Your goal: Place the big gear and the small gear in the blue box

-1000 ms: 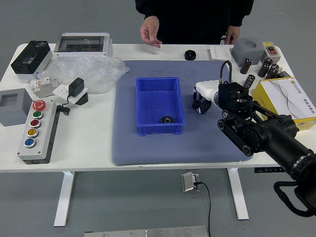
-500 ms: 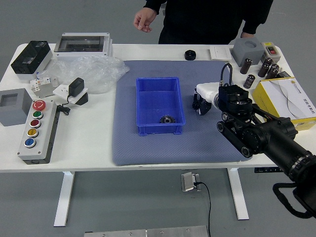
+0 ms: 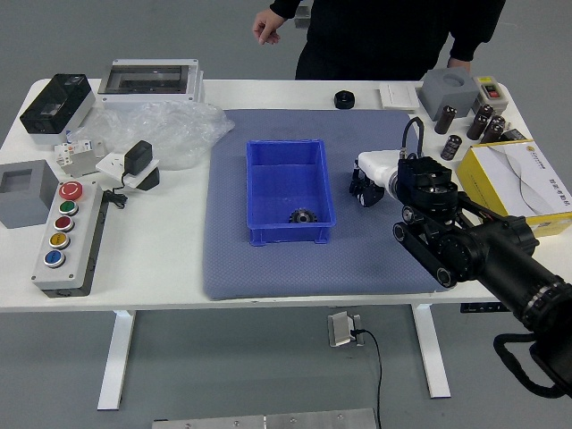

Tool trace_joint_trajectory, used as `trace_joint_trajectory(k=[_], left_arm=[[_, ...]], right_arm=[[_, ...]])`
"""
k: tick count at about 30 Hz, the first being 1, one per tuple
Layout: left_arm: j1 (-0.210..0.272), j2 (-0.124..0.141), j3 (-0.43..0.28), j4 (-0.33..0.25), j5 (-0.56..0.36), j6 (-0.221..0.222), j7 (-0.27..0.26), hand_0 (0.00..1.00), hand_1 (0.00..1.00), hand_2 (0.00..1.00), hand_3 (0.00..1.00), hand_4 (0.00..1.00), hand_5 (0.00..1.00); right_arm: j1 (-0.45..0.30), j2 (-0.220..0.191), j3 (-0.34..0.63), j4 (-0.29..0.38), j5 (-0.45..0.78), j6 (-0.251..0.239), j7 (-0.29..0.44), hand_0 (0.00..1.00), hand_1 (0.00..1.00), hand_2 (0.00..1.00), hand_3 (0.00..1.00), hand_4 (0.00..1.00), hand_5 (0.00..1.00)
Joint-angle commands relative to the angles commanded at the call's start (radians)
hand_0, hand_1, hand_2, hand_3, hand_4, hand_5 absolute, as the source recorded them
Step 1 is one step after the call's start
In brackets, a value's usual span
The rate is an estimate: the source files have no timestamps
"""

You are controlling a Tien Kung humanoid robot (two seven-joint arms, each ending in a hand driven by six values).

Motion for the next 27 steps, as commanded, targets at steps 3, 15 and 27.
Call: trace_joint_trajectory(k=[3, 15, 27], left_arm=[[0.0, 0.0, 0.0, 0.0, 0.0, 0.0, 0.0, 0.856, 0.842, 0.841, 0.852, 0.764, 0.393], [0.001, 0.002, -0.002, 0.0, -0.004, 0.001, 0.0, 0.856, 0.841, 0.841, 0.852, 0.764, 0.393], [0.004, 0.008, -0.008, 0.0, -0.006, 0.004, 0.002, 0.856, 0.842, 0.841, 0.852, 0.764, 0.393]], right_arm=[[0.0, -0.001, 0.0, 0.0, 0.001, -0.001, -0.001, 0.583, 0.444, 0.509, 0.599, 0.484, 0.138], [0.013, -0.037, 0.036, 0.038, -0.013, -0.002, -0.008, 0.589, 0.444, 0.507, 0.601, 0.479, 0.135], [0.015, -0.126, 0.114, 0.252, -0.071, 0.017, -0.043, 0.589, 0.444, 0.499, 0.598, 0.484, 0.132]])
